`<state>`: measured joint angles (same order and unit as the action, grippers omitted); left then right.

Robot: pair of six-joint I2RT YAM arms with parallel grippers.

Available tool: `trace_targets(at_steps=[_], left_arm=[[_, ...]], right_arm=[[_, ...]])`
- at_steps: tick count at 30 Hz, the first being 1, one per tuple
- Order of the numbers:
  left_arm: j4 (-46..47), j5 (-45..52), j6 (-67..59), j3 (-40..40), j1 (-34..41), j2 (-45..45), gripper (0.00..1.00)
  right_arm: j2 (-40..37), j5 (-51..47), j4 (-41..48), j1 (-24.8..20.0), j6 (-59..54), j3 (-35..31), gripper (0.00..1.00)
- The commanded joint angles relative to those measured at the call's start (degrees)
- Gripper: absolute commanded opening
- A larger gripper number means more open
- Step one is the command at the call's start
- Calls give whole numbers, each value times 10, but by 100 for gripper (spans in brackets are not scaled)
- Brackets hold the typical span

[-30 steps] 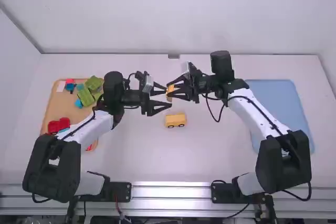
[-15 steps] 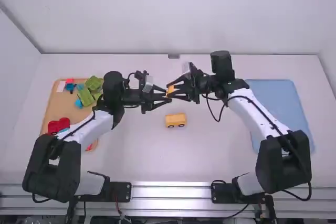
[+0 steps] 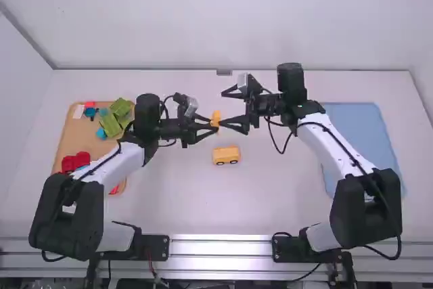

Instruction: Assemble lego blocks to make yellow taxi

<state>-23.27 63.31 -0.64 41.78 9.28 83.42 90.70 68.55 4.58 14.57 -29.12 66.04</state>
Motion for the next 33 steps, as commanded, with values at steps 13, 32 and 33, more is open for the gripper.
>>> trace_targets(at_steps=[13, 32, 33], left_arm=[[587, -522, -361, 181, 107, 41, 4], [536, -657, -635, 173, 156, 210, 7], [536, -657, -638, 172, 156, 211, 7]], right_arm=[[-46, -282, 83, -41, 96, 14, 98], [-56, -281, 137, -40, 96, 14, 98], [-56, -281, 137, -40, 97, 14, 98]])
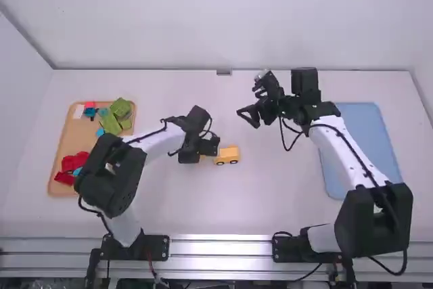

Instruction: Assemble lego blocks to make yellow taxi

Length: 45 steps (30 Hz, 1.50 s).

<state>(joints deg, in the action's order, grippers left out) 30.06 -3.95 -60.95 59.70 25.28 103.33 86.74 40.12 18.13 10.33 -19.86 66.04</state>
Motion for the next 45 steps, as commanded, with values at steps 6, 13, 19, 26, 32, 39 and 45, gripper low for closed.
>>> trace_targets(at_steps=[6, 13, 19, 26, 32, 39, 45], left_arm=[[-4, 15, -28, -9, -5, 13, 31], [-25, 59, 10, -9, -33, 13, 46], [-17, 249, -42, -8, -113, 12, 53], [-21, 592, -246, -36, -232, 22, 79], [-190, 646, -236, -131, -243, 38, 99], [-451, 647, 49, -200, -242, 38, 99], [-484, 646, 25, -231, -242, 38, 99]], right_arm=[[-17, 5, 1, 2, 3, 14, 98], [-17, 5, -1, 2, 4, 14, 98], [-18, 5, 2, 2, 4, 14, 98], [-18, 5, 2, 2, 4, 14, 98], [-18, 5, 2, 2, 6, 14, 98], [-18, 5, 2, 2, 5, 14, 98], [-18, 5, 3, 2, 4, 14, 98]])
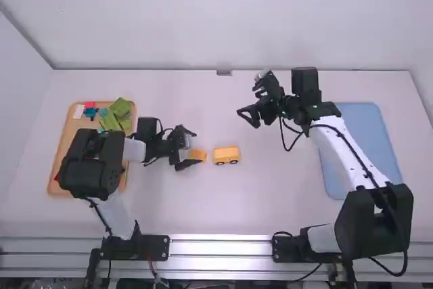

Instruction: Assemble lego blocks to make yellow taxi

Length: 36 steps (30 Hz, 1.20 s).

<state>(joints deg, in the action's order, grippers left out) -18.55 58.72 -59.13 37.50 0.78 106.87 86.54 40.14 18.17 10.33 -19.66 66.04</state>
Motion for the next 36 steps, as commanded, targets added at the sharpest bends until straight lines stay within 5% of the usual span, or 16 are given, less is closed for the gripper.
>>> trace_targets(at_steps=[1, 11, 19, 31, 36], left_arm=[[19, 20, -13, -6, 2, 3, 99], [321, -15, -236, 129, 0, 40, 99], [343, -53, -288, 135, -6, 62, 93], [316, -37, -288, 133, -1, 87, 65], [315, -37, -288, 131, 0, 87, 38]], right_arm=[[-16, 5, 4, 2, 2, 14, 98], [-16, 4, 38, 28, -16, 14, 98], [-16, -22, 31, 62, -33, 14, 98], [-16, -27, 25, 70, -33, 14, 98], [-16, -25, 31, 66, -33, 14, 98]])
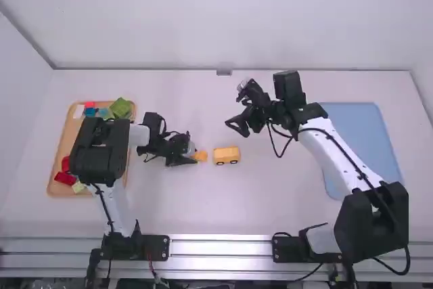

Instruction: Assemble lego blocks to make yellow taxi

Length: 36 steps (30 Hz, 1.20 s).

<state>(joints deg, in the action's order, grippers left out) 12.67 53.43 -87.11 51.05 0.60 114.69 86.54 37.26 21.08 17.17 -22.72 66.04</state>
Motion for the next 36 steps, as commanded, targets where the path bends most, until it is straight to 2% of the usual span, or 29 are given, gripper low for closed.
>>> trace_targets(at_steps=[1, 2, 9, 13, 16, 22, 24, 29, 32, 34, 36], left_arm=[[1, 16, -9, -6, 1, 9, 37], [-7, 19, -8, -11, 1, 9, 34], [-67, 44, -8, -46, 3, 9, 29], [-82, 45, 51, -49, -6, 8, 25], [-78, 56, 75, -41, -10, 6, 22], [-6, 70, 76, -12, -9, -25, 15], [13, 73, 76, -6, -12, -42, 14], [47, 72, 89, -5, -5, -103, 13], [37, 71, 138, -5, 7, -134, 10], [15, 57, 193, -5, 25, -149, 8], [-3, 41, 228, -5, 37, -151, 6]], right_arm=[[-16, 4, 2, -3, -2, 14, 98], [-16, 4, 2, -3, 0, 14, 98], [-16, 4, 2, -2, 2, 14, 98], [-16, 4, 5, -7, 2, 14, 98], [-16, 4, 12, -13, -7, 14, 98], [-16, 58, 47, -35, -106, 4, 98], [-16, 72, 36, -42, -137, -16, 98], [-16, 130, -67, -61, -211, -121, 98], [-16, 151, -155, -63, -269, -209, 98], [-16, 157, -247, -59, -278, -276, 98], [-16, 153, -294, -56, -256, -303, 98]])
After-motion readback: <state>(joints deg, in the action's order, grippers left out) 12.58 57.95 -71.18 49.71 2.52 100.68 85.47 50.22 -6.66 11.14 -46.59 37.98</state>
